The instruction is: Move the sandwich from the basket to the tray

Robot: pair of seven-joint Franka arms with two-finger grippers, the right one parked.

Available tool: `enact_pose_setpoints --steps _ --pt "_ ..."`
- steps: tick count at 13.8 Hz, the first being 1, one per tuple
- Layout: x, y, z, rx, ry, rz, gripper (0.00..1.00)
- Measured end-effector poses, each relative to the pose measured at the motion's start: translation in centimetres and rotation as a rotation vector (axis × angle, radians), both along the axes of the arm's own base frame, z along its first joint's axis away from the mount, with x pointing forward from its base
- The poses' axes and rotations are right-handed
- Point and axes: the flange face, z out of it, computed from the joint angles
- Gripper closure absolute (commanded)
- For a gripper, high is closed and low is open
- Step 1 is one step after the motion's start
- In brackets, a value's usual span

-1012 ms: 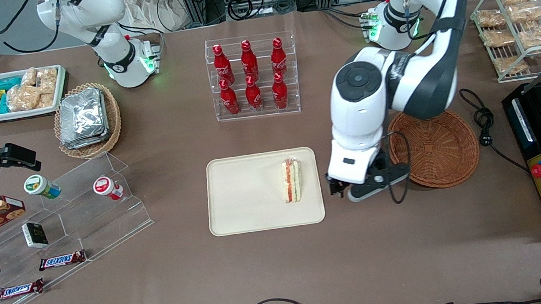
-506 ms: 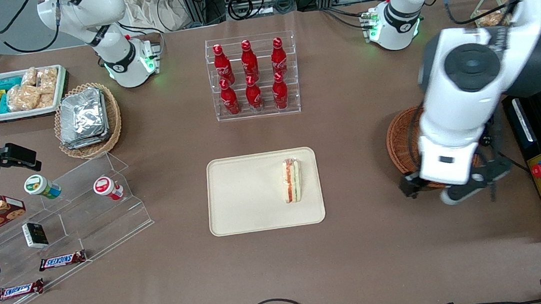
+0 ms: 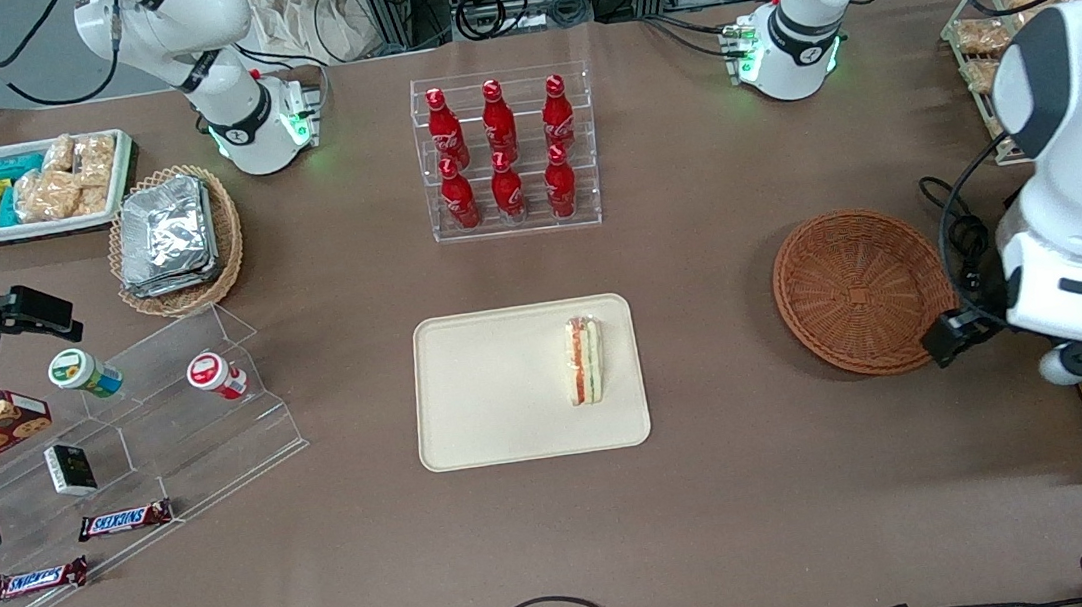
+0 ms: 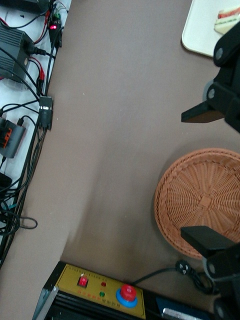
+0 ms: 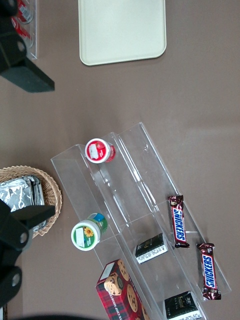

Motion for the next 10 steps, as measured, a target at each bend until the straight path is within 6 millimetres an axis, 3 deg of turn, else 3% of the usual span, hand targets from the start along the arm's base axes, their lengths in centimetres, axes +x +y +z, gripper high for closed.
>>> enact_pose_setpoints --steps 5,8,10 --pt "-1.2 5.6 2.6 -0.016 0.013 -0.052 0.04" --pt "-3.2 9.3 4.9 -0.025 0.014 -0.076 0.0" --pt "-4.9 10.4 6.4 -0.041 0.033 -0.11 0.0"
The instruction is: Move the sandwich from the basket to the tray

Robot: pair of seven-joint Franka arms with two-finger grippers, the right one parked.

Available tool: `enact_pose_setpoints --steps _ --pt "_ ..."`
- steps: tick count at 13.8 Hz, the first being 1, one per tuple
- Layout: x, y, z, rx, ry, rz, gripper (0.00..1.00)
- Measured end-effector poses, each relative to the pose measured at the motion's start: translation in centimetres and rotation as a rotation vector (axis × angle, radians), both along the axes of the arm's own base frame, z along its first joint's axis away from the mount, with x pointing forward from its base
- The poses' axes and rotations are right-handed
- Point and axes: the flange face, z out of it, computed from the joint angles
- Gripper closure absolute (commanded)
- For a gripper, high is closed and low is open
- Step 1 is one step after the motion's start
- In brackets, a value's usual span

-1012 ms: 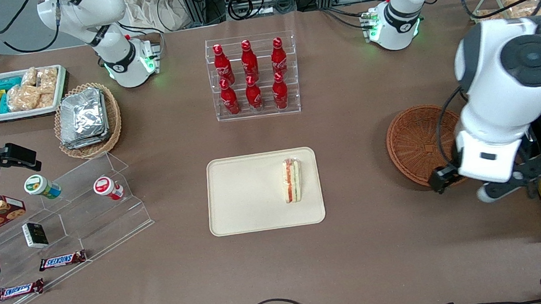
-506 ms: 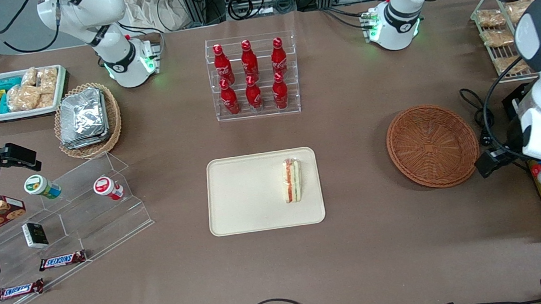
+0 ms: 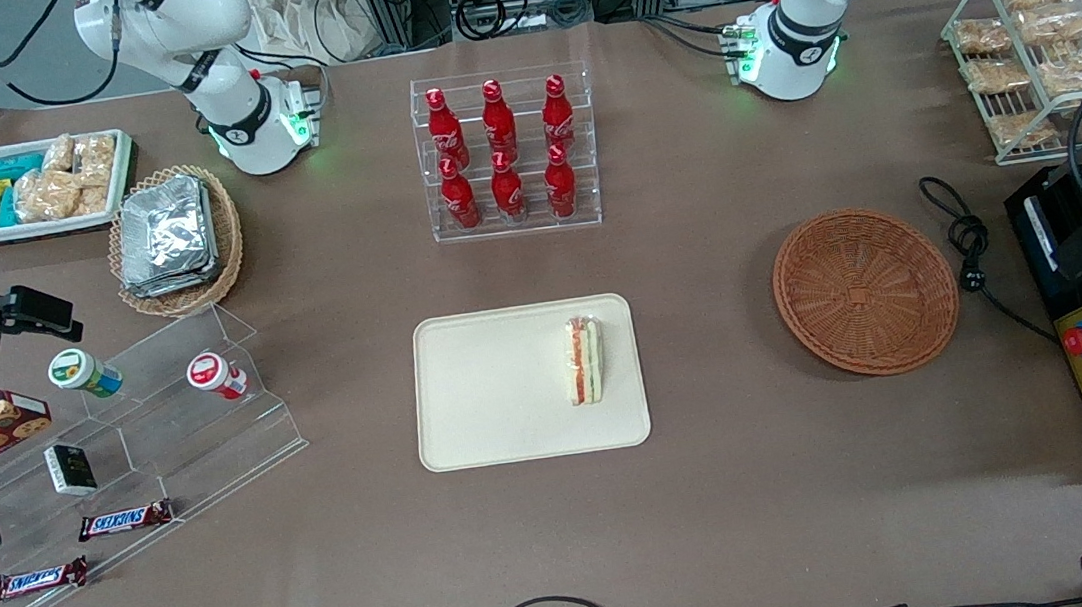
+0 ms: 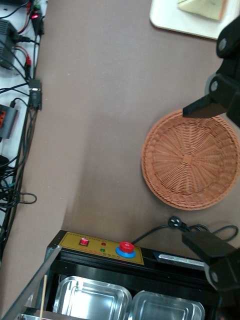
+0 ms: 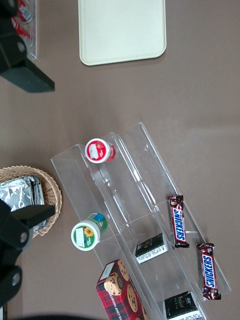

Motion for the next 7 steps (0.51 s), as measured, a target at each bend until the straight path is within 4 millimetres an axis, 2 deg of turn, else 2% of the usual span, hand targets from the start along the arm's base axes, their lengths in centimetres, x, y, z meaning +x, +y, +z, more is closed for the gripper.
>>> enact_pose_setpoints --steps 4,7 --pt "-3.3 -1.2 3.2 -0.044 0.013 -0.048 0.0" --pt "-4.9 -2.5 3.6 -0.047 0.031 -0.082 0.0"
